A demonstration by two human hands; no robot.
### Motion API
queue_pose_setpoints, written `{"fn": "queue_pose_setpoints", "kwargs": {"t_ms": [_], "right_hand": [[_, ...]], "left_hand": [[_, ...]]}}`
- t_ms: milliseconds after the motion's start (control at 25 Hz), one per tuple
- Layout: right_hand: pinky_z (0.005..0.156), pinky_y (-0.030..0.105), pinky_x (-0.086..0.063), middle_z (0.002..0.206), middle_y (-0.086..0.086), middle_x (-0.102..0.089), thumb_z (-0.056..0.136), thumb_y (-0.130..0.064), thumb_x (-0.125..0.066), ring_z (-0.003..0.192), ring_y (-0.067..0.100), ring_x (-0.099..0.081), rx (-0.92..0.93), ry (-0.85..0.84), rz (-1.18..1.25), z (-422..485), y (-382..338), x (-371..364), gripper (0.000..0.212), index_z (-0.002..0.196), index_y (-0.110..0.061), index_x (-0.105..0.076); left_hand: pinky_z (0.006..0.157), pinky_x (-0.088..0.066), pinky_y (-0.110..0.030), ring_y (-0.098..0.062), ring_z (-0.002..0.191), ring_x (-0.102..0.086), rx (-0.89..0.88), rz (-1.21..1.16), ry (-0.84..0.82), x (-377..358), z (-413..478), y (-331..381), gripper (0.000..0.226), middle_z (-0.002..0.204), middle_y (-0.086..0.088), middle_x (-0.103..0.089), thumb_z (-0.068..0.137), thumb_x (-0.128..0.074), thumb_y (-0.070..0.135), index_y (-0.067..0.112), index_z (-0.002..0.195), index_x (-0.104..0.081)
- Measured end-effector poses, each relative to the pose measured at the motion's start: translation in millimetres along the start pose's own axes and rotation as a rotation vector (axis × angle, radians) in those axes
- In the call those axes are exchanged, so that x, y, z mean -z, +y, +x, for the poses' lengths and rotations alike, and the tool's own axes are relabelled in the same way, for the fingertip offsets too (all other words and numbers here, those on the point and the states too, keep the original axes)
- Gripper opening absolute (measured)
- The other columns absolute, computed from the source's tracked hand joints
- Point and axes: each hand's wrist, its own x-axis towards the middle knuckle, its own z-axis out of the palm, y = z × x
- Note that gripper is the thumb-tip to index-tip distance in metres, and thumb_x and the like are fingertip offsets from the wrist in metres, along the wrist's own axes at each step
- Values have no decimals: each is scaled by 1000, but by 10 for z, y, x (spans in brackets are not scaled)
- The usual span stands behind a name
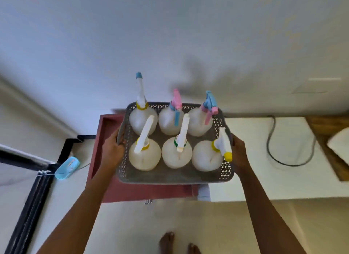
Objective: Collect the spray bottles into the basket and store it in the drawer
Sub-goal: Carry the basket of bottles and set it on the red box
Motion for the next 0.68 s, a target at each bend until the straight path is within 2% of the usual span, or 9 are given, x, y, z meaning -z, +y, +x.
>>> {"fn": "queue_pose_setpoints", "kwargs": {"t_ms": [80, 160, 240, 320, 400, 520, 640, 680], "right_hand": [[71, 29, -46, 76, -5, -67, 86, -20, -62, 69, 1, -60, -34, -29, -3, 200, 297, -391, 9, 88, -23, -71], [68, 28, -45, 79, 2, -67, 86, -17, -62, 76, 15, -60, -47, -52, -41, 428, 608, -739, 11, 93, -18, -69], [67, 29, -46, 85, 5, -68, 86, -18, -61, 80, 20, -61, -44, -65, -115, 621, 913, -1073, 14, 98, -17, -68], [68, 32, -48, 86, 5, -68, 85, -16, -62, 81, 18, -60, -22, -94, -112, 773, 1118, -1357, 21, 106, -14, -67], [72, 41, -55, 87, 8, -70, 86, -19, -62, 80, 20, -64, -1, -102, -110, 903, 1294, -1567, 23, 108, -16, -66], [81, 43, -54, 96, 13, -71, 88, -20, -59, 90, 27, -67, 27, -118, -123, 994, 1467, -1759, 27, 114, -19, -65], [85, 45, -55, 99, 14, -70, 89, -17, -57, 96, 31, -66, 36, -110, -105, 977, 1579, -1864, 25, 113, -19, -65], [85, 44, -55, 99, 13, -69, 90, -17, -56, 96, 31, -65, 46, -98, -107, 946, 1593, -1881, 26, 114, -18, -64]], "left_hand": [[78, -50, -30, -23, 97, -64, 36, -2, 28, -3, 147, -542, 46, 101, 1, -67, 82, -56, -2, 20, 123, -57], [89, -49, -37, -21, 105, -62, 51, 4, 63, -37, 301, -984, 54, 113, 1, -65, 81, -58, -4, 24, 127, -54], [83, -47, -34, -18, 99, -60, 78, 36, 118, -95, 402, -1306, 53, 112, 0, -64, 82, -55, -4, 23, 128, -54], [76, -44, -31, -18, 93, -58, 80, 64, 169, -128, 463, -1517, 51, 106, -1, -64, 83, -55, -4, 20, 128, -54], [71, -44, -29, -18, 92, -58, 75, 73, 182, -151, 576, -1728, 51, 102, -1, -65, 81, -57, -4, 19, 127, -55], [79, -52, -33, -18, 96, -63, 111, 45, 157, -188, 650, -2027, 52, 105, 1, -68, 80, -61, 0, 26, 126, -56], [71, -45, -17, -15, 95, -60, 177, 39, 171, -243, 627, -2175, 53, 106, -2, -67, 83, -58, -1, 23, 130, -53], [69, -44, -16, -15, 95, -59, 180, 33, 181, -263, 617, -2172, 53, 109, -5, -67, 83, -56, -3, 20, 131, -52]]}}
